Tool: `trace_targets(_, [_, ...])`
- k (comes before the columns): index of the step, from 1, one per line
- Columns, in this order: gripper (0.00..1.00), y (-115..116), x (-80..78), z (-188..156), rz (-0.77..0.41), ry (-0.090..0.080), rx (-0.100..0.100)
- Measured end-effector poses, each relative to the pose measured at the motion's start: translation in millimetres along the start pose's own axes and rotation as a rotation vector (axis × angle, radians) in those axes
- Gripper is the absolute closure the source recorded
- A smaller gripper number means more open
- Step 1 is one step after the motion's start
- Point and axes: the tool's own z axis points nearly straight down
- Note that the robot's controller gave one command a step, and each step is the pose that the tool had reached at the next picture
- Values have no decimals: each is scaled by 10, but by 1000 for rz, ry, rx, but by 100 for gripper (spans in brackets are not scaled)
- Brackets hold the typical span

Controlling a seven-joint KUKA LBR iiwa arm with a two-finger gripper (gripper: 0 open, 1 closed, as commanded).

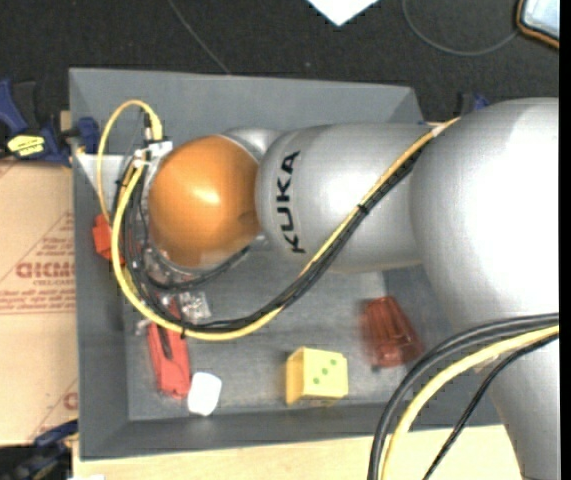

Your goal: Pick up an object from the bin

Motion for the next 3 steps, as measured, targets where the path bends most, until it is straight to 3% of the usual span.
trace_targets(3, [100,-11,-2,-595,4,0,-1])
